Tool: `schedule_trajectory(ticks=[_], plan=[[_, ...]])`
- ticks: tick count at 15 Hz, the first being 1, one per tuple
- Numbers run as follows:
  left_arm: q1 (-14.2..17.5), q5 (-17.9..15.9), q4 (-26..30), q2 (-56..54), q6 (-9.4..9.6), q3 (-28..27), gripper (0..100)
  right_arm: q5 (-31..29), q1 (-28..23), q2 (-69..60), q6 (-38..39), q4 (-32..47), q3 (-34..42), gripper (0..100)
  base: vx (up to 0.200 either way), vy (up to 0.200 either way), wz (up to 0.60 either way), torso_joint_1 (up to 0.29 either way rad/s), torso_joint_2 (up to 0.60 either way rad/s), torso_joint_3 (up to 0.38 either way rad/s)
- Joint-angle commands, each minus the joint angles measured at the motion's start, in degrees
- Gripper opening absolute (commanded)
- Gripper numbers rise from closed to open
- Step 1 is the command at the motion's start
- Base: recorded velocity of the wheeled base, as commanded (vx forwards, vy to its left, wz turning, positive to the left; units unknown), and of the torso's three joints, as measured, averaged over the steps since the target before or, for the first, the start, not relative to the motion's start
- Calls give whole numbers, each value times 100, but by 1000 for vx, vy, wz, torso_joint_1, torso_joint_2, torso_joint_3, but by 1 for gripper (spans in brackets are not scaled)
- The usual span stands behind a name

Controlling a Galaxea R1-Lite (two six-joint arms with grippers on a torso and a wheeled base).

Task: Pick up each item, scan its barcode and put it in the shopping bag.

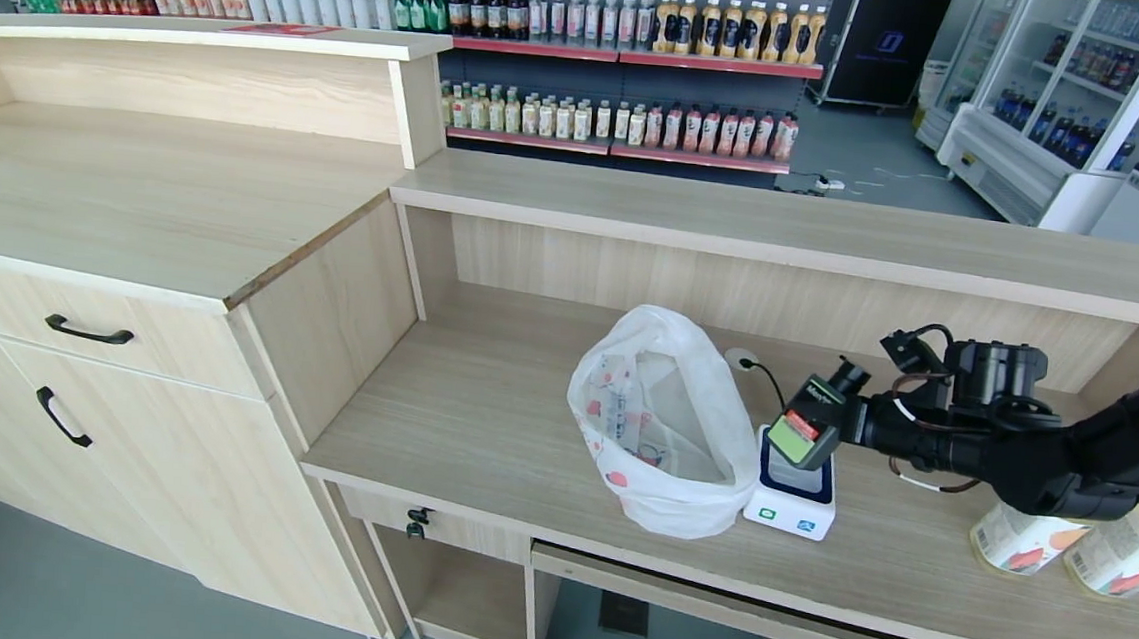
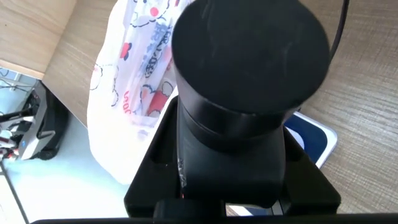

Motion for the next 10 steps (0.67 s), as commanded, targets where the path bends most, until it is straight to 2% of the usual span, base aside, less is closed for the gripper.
schedule_trajectory(ticks=[1,10], plan=[[4,0,2,9,-1,0,100,2,46,60,1,-9,-28,0,0,0,0,0,0,0],[4,0,2,9,-1,0,100,2,239,254,71,-9,-239,0,0,0,0,0,0,0]])
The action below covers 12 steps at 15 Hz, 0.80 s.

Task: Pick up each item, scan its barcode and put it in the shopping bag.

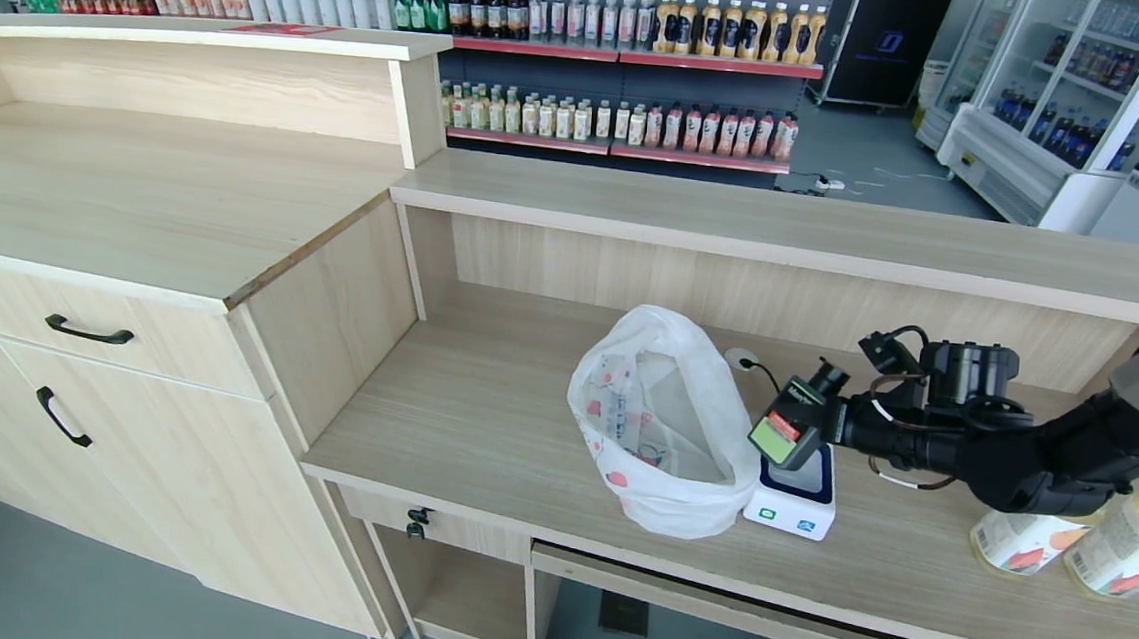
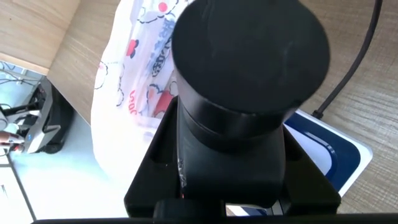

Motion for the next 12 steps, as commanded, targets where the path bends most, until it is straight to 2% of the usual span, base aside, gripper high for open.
schedule_trajectory(ticks=[1,4,5,6,7,8,9,11,12], plan=[[1,0,2,9,-1,0,100,2,27,53,8,7,-45,0,0,0,0,0,0,0],[1,0,2,9,-1,0,100,-15,89,-61,-71,-28,-80,0,0,0,0,0,0,0],[1,0,2,9,-1,0,100,-217,124,-307,-370,-283,-36,0,0,0,0,0,0,0],[1,0,2,9,-1,0,100,-797,106,-615,-1144,-503,184,0,0,0,0,0,0,0],[1,0,2,9,-1,0,100,-1632,1,-1011,-2110,-556,562,0,0,0,0,0,0,0],[1,0,2,9,-1,0,100,-2256,-245,-1441,-3042,-679,1115,0,0,0,0,0,0,0],[1,0,2,9,-1,0,100,-2309,-597,-1846,-3745,-1039,1713,0,0,0,0,0,0,0],[1,0,2,9,-1,0,100,-2300,-913,-2285,-4369,-1241,2170,0,0,0,0,0,0,0],[1,0,2,9,-1,0,100,-2300,-931,-2443,-4422,-1224,2187,0,0,0,600,2,-2,-2]])
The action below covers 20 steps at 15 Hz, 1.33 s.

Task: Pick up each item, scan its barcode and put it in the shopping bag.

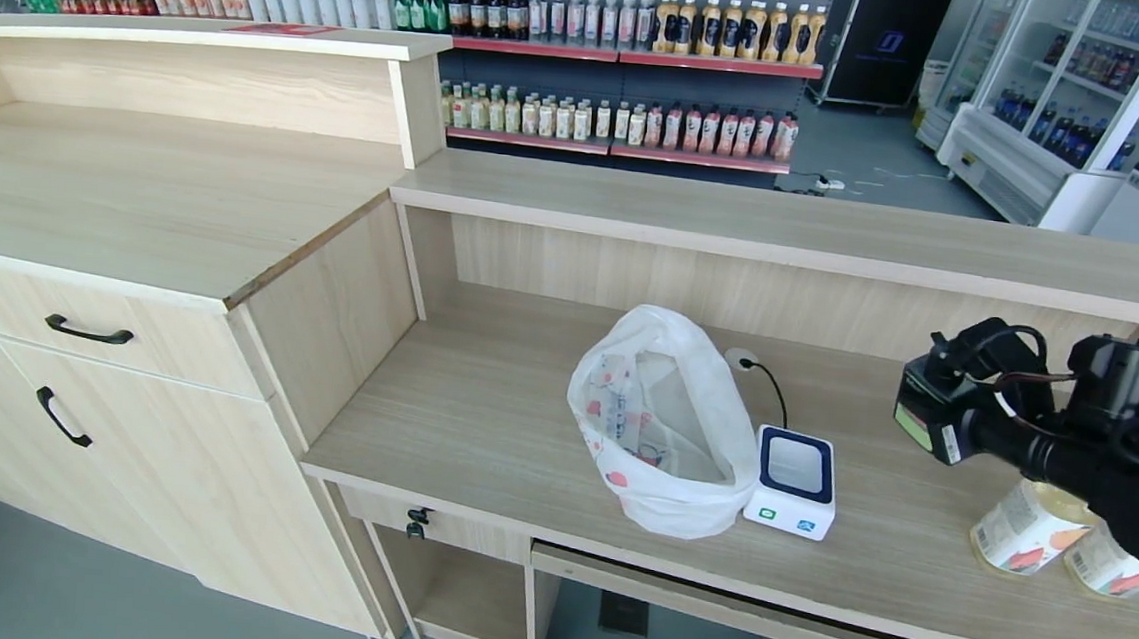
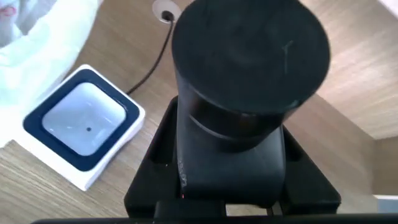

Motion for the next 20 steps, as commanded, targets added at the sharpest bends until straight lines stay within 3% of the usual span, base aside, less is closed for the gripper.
schedule_trajectory(ticks=[1,4,8,20], plan=[[1,0,2,9,-1,0,100,-54,-233,-725,-197,-86,353,0,0,0,600,2,2,2],[1,0,-7,9,-1,0,100,-546,320,-365,-39,-209,-518,0,0,0,600,-1,2,1],[1,0,-7,9,-1,0,100,-652,1278,742,1280,-24,-1968,0,0,0,150,4,1,2],[1,0,2,9,-1,0,100,-634,1375,2869,1623,257,-3014,0,0,0,0,0,0,0]])
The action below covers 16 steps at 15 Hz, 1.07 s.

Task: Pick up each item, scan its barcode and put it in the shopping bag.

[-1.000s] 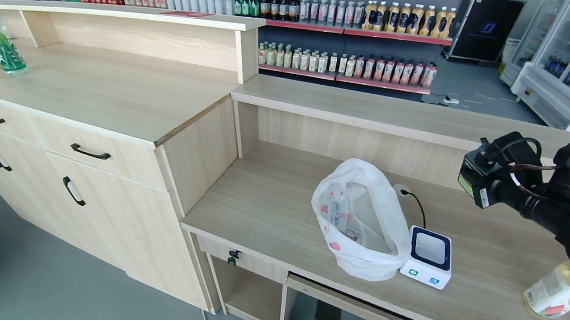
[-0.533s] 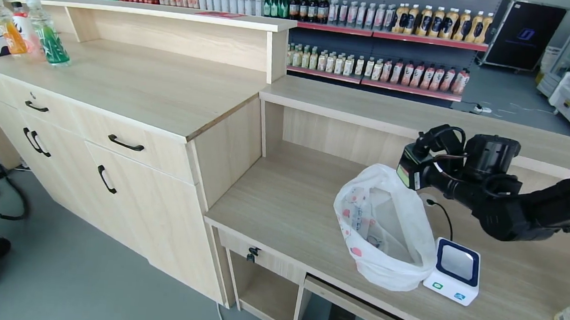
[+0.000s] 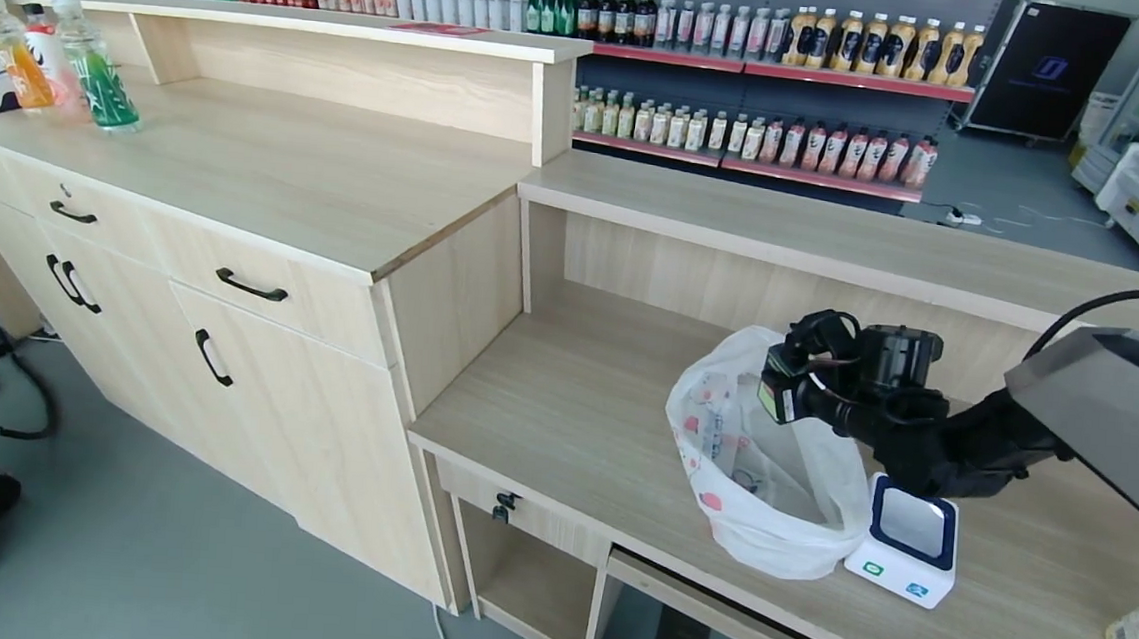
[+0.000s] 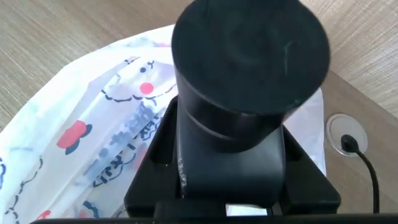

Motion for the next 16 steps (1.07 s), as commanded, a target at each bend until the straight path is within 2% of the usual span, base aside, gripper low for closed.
schedule_trajectory(ticks=[1,9,16], plan=[[-2,2,4,9,-1,0,100,6,40,385,5,35,-244,0,0,0,0,0,0,0],[-2,2,4,9,-1,0,100,76,251,947,392,44,-736,0,0,0,0,0,0,0],[-2,2,4,9,-1,0,100,59,207,1211,409,35,-850,0,0,0,0,0,0,0]])
